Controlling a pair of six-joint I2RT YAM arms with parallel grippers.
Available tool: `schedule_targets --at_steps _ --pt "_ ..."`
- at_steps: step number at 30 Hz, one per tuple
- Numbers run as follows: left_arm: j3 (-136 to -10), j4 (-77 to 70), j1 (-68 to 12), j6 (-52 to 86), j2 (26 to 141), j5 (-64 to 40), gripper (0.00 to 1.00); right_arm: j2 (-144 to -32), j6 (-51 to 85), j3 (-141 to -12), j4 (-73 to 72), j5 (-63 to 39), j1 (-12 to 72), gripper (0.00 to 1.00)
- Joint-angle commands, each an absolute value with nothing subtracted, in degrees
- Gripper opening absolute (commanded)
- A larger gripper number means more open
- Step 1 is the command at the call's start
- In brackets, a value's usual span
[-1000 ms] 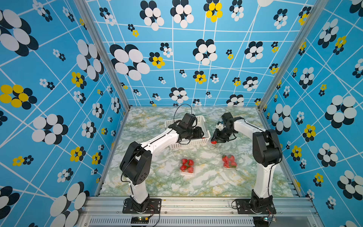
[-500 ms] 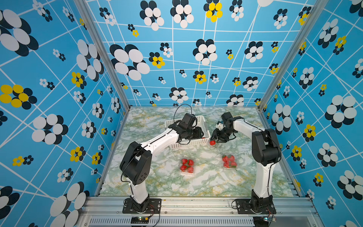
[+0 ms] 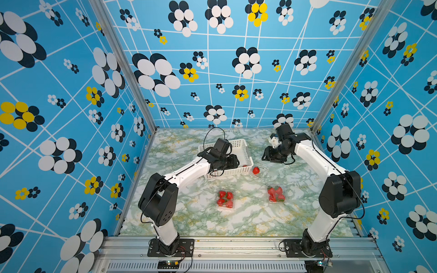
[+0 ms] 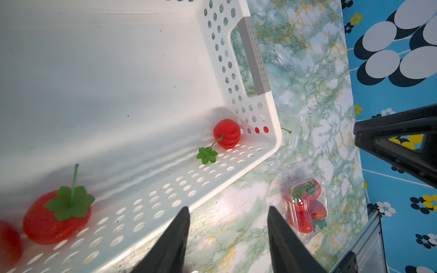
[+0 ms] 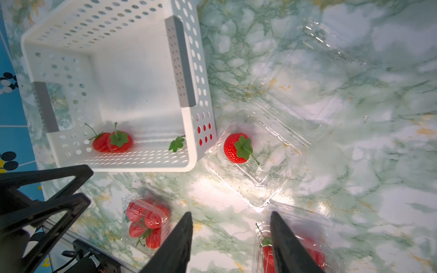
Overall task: Pack strawberries into containers
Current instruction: Pick up the strawberry from the basket.
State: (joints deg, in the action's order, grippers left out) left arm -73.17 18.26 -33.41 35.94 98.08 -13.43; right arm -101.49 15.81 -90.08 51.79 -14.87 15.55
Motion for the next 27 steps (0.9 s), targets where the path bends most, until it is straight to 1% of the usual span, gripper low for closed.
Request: schedule_targets --at_steps 1,7,15,27 --pt "-71.2 18.7 -32.4 35.8 95.6 -12.8 0.54 -104.0 15.1 -93.1 54.8 -14.0 19.4 0.52" --pt "-69.4 18.5 -31.2 35.6 94.5 -13.5 0.55 -112.6 14.3 -104.7 59.4 -9.6 25.6 0.49" --pt "-68.5 16.4 -30.0 35.8 95.1 -15.2 0.55 -126.2 11.7 -119.2 66.2 -6.3 29.0 0.46" --pt "-70.8 14.8 -28.7 35.4 100.0 -18.6 0.55 -135.8 10.6 -128.2 73.9 0.0 30.0 0.46"
